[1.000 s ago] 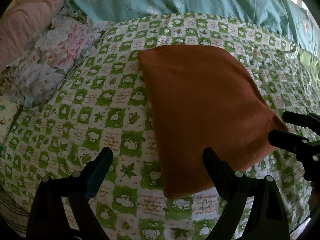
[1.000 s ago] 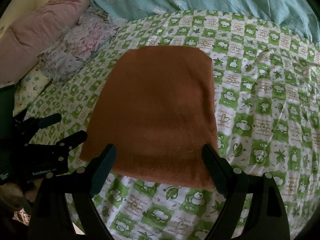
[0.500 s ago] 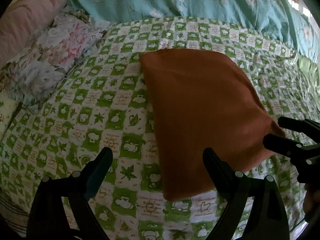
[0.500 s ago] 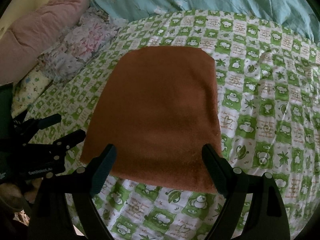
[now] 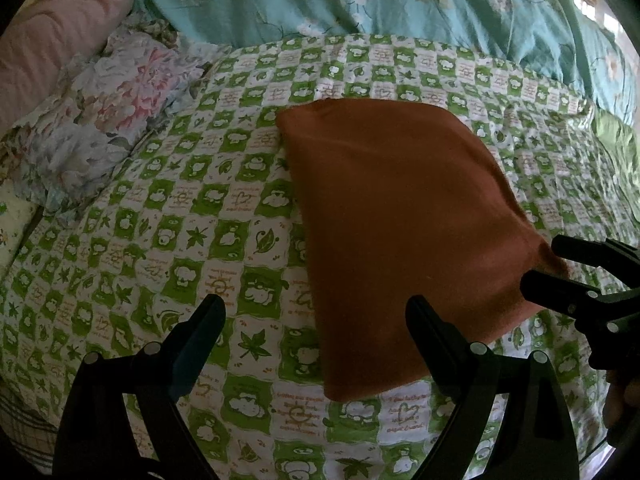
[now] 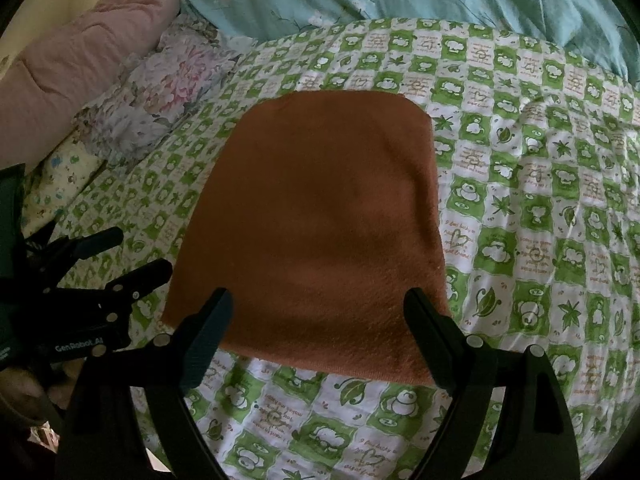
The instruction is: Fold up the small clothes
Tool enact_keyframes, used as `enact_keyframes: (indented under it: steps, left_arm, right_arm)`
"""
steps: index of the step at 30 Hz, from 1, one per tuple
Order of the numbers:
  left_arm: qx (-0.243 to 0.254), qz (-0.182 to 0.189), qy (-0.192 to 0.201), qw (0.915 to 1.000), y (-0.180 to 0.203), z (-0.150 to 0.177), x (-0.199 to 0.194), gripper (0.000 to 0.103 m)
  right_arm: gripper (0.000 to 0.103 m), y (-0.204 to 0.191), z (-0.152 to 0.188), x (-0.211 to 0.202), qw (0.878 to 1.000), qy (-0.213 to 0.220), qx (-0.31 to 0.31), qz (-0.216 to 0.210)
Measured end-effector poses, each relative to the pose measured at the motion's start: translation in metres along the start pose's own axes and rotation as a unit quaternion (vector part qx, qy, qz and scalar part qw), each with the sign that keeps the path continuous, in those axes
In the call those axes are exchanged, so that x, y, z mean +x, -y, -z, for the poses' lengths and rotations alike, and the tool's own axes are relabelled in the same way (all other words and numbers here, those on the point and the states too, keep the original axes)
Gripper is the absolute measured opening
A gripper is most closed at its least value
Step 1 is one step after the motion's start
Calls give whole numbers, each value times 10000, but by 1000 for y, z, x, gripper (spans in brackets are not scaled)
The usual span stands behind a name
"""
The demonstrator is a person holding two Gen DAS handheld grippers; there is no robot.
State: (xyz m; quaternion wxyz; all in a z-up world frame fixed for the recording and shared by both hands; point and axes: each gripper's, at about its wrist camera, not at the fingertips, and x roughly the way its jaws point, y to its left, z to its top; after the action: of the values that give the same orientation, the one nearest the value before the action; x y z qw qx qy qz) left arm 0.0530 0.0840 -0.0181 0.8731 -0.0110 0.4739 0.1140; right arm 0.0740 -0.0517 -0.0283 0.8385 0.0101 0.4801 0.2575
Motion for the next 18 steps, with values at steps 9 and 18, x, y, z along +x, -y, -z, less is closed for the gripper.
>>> enact_keyframes:
  steps: [9,18]
  left_arm:
    - [3,-3,1,10000,0,0,0,92]
    - [4,1,-1,10000,0,0,0,93]
  right_arm:
    - [87,1,0,0,10000,-10,-26,-17]
    - [87,1,0,0,10000,2,-7,-11]
